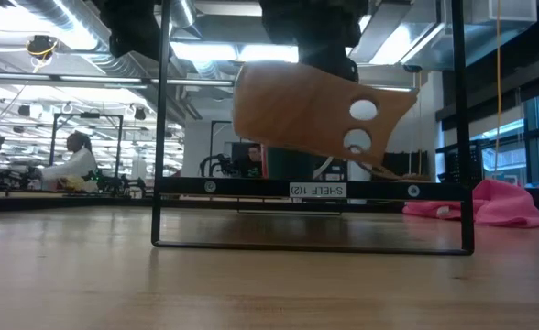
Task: Stack small to large cups/mugs on shelf
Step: Put the brown wooden mug on the shelf, then return to Home Position
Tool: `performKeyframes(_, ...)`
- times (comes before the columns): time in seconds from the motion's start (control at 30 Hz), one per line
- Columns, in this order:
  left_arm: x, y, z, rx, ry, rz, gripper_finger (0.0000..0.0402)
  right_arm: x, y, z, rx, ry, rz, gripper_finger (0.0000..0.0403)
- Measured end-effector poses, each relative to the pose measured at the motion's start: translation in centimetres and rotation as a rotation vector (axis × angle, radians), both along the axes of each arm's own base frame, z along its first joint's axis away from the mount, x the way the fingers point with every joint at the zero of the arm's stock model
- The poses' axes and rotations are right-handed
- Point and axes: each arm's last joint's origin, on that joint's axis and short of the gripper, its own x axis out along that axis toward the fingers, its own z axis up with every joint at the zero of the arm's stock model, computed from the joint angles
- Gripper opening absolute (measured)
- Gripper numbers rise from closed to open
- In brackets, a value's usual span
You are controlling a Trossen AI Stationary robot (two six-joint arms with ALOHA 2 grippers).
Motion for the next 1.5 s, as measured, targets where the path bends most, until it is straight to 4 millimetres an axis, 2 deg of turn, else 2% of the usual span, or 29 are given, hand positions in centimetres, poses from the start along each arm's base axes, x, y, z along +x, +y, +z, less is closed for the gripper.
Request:
performKeyframes(0.17, 0.0, 0.0, 0.0, 0.0, 0.0, 0.0, 0.0069, 0.0, 0.0, -0.1, 0.001, 0.007, 0.005, 0.0065)
performKeyframes(0.47, 0.0, 0.0, 0.0, 0.0, 0.0, 0.0, 0.0069, -0.4, 0.0, -1.4, 0.012, 0.049, 0.013, 0.0093)
performKeyframes(0.7, 0.0, 0.0, 0.0, 0.003, 0.001, -0.003, 0.0069, -0.3, -0.1, -1.1, -0.034, 0.016, -0.005, 0.0105)
performKeyframes(0.97, 0.0, 0.0, 0.0, 0.004, 0.001, -0.004, 0.0069, -0.2, -0.1, 1.6, -0.036, -0.037, -0.013, 0.0106)
performKeyframes(1.2, 0.0, 0.0, 0.0, 0.005, 0.001, -0.004, 0.0069, -0.9, 0.4, 4.4, -0.07, -0.007, -0.022, 0.0106)
performKeyframes(1.3, 0.0, 0.0, 0.0, 0.008, 0.002, -0.008, 0.0069, -1.3, 0.6, 6.0, -0.156, -0.018, -0.089, 0.0106)
performKeyframes(1.5, 0.2, 0.0, 0.2, 0.016, -0.021, -0.03, 0.0069, -2.7, 0.4, 9.5, -0.455, -0.061, -0.293, 0.0106)
